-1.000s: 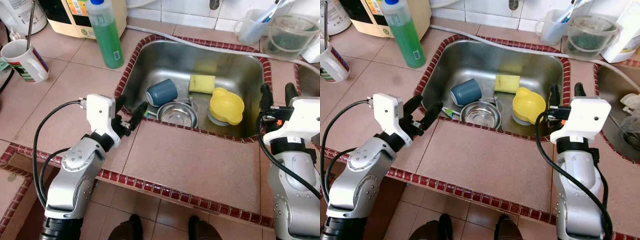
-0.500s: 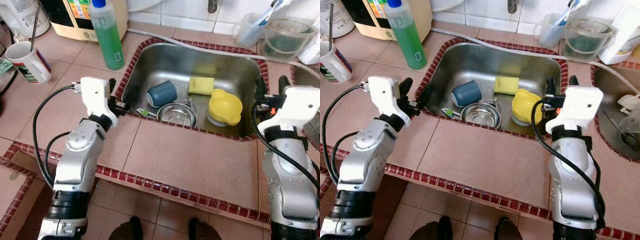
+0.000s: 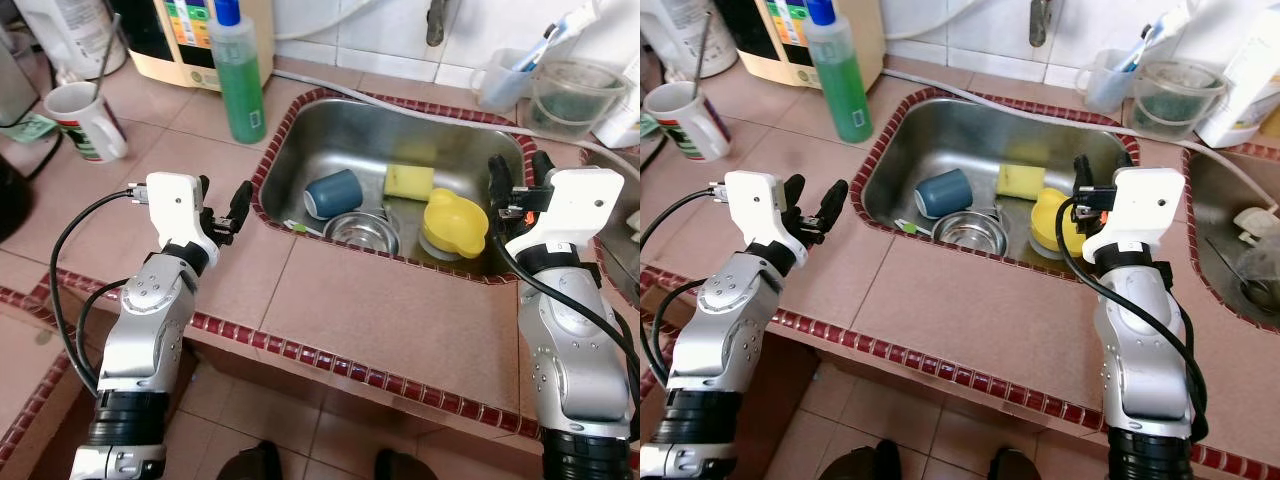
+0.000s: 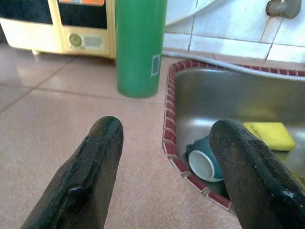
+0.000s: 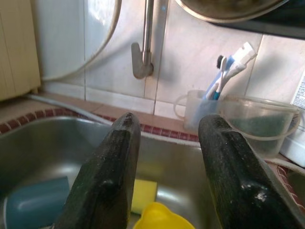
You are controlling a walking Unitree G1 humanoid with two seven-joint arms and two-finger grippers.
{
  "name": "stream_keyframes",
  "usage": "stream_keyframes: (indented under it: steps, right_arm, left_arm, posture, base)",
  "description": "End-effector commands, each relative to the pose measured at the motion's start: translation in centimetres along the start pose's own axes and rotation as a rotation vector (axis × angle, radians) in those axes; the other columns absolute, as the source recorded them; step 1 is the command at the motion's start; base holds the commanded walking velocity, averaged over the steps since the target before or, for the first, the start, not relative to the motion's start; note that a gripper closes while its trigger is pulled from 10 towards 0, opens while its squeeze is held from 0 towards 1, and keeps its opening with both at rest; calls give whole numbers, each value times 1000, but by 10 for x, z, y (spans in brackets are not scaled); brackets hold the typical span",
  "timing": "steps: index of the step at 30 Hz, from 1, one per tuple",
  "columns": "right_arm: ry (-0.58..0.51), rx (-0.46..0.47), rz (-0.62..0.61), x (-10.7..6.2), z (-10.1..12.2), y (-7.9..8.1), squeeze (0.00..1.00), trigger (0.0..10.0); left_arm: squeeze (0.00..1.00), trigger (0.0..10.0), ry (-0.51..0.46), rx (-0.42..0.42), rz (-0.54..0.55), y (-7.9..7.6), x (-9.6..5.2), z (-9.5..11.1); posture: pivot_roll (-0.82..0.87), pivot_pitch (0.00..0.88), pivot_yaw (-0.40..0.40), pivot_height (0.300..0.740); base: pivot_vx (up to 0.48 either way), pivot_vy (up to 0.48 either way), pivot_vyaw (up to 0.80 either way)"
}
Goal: Kitchen organization
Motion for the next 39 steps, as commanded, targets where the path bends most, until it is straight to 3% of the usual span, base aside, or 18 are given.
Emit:
stream_keyframes:
  steps: [1,6,7,8,9,10,20,28,29,30,39]
  right_arm:
    - [2,0,-9,-4,-2,-2,0,10000]
    - [15,30,-16,-4,-11,0,0,10000]
    - [19,31,-16,-4,-13,1,510,10000]
    - [16,36,-13,-4,-14,4,784,10000]
    - [14,40,-12,-4,-14,5,784,10000]
    - [11,51,-9,-4,-14,6,1000,10000]
    - [6,49,-26,-8,-17,0,1000,10000]
    - [57,11,-42,-22,-34,-4,1000,10000]
    - [60,5,-51,-23,-34,-4,733,10000]
    - [59,8,-52,-23,-33,-4,0,10000]
    - [66,11,-64,-30,-37,-5,0,10000]
  left_arm:
    - [0,10000,-18,-22,-26,-2,3,6]
    - [0,10000,-28,39,-25,4,7,6]
    - [0,10000,-29,36,-22,4,7,6]
    - [0,10000,-29,18,-23,4,7,5]
    - [0,10000,-30,14,-24,3,7,5]
    - [0,10000,-27,15,-31,2,6,4]
    - [0,10000,-35,33,-45,-2,6,-1]
    - [0,10000,-6,67,-71,-9,-1,-17]
    - [0,10000,-3,73,-69,-9,-1,-16]
    - [0,10000,-7,75,-74,-10,-1,-15]
    - [0,10000,5,54,-110,-18,-1,-19]
  posture:
    - [-115,144,70,740]
    - [-111,110,60,740]
    - [-112,101,61,740]
    - [-122,93,67,740]
    - [-125,91,68,740]
    - [-125,86,68,740]
    - [-124,48,64,740]
    - [-135,43,74,740]
    - [-136,54,80,740]
    - [-136,57,83,740]
    - [-132,63,97,740]
  base:
    - [0,0,0]
    - [0,0,0]
    - [0,0,0]
    - [0,0,0]
    - [0,0,0]
    - [0,0,0]
    - [0,0,0]
    - [0,0,0]
    - [0,0,0]
    - [0,0,0]
    - [0,0,0]
Point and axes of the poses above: a point about 5 cm out from each wrist's last joint towards the gripper, its own x axis pointing out of the wrist towards the gripper, its own z axis along the axis of the wrist's last joint, y = z × x, the point moved 4 cm from there along x, pointing out of the wrist towards the gripper, and after that the axes turned 12 degrees about x, right-handed, at the moved point
